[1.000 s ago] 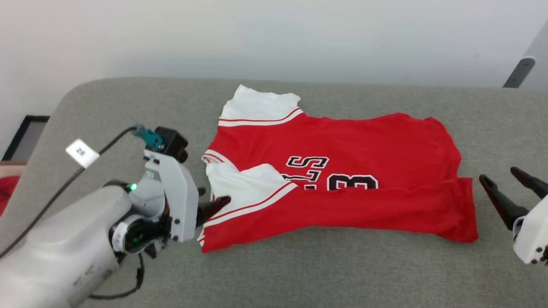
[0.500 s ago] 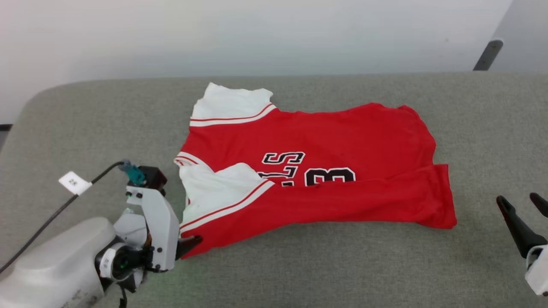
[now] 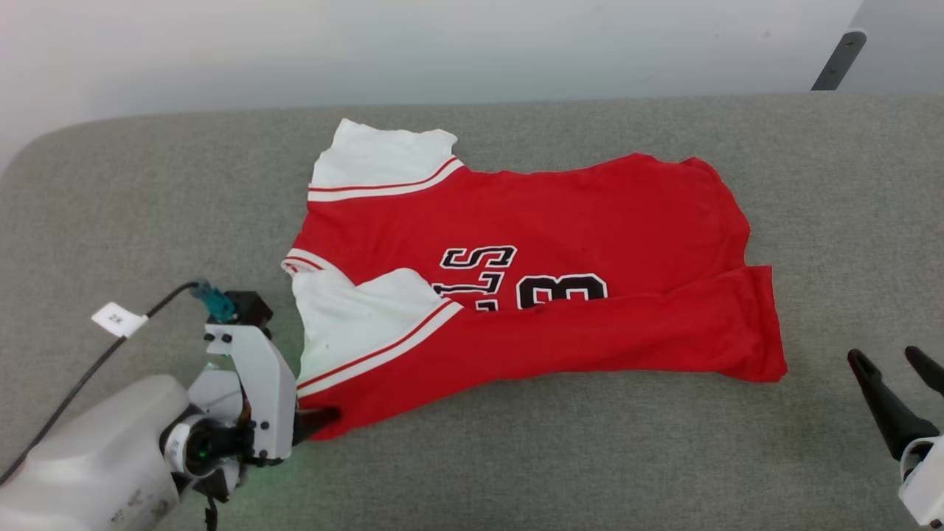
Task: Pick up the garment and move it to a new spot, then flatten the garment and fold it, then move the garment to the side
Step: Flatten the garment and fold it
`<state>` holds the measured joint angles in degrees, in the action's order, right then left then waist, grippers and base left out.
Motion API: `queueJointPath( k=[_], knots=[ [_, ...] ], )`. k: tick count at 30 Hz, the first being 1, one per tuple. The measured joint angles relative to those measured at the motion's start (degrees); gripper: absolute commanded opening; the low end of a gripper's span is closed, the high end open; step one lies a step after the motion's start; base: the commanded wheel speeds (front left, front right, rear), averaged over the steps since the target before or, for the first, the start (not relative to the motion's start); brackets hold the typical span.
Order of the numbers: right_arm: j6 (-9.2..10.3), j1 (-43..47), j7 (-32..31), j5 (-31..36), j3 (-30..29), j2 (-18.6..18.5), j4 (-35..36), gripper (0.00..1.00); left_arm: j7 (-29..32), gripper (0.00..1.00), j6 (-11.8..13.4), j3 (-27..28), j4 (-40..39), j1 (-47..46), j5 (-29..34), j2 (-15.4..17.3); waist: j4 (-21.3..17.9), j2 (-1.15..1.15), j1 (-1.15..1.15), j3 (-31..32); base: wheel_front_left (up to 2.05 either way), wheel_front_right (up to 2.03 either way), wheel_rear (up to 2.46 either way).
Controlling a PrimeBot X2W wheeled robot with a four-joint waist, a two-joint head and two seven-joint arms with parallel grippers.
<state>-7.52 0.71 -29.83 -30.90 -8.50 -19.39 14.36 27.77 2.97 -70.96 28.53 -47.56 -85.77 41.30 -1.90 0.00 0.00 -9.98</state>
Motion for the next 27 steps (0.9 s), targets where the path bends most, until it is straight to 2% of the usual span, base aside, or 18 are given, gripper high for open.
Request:
queueJointPath(
  k=[1,2,13,17,27],
  knots=[
    [0.00,0.0,-0.9,-0.3,0.1,0.0,0.2,1.00,0.1,0.41,-0.4,0.1,0.4,0.0,-0.4,-0.2,0.1,0.00,0.00,-0.1,0.00,0.00,0.00],
    [0.00,0.0,-1.6,-0.4,0.2,0.2,0.4,1.00,0.1,0.00,-0.9,0.2,0.8,0.0,-0.4,-0.3,0.1,0.00,0.00,-0.1,0.00,0.00,0.00],
    [0.01,-4.4,-10.7,0.5,0.6,0.5,-2.4,1.00,-1.9,0.00,-4.0,1.1,5.1,-2.1,0.7,-2.4,1.1,0.00,0.00,-1.2,0.00,0.00,0.00],
    [0.01,-9.2,-14.8,1.4,2.4,0.4,-8.4,1.00,-2.2,0.00,-4.9,1.2,6.3,-3.7,1.2,-3.8,1.9,0.00,0.00,-2.1,0.00,0.00,0.00],
    [0.01,-18.2,-17.2,2.8,5.8,-0.5,-21.4,1.00,-2.6,0.00,-6.3,1.8,7.8,-5.9,1.9,-5.8,3.8,0.00,0.00,-4.3,0.00,0.00,0.00]
  ],
)
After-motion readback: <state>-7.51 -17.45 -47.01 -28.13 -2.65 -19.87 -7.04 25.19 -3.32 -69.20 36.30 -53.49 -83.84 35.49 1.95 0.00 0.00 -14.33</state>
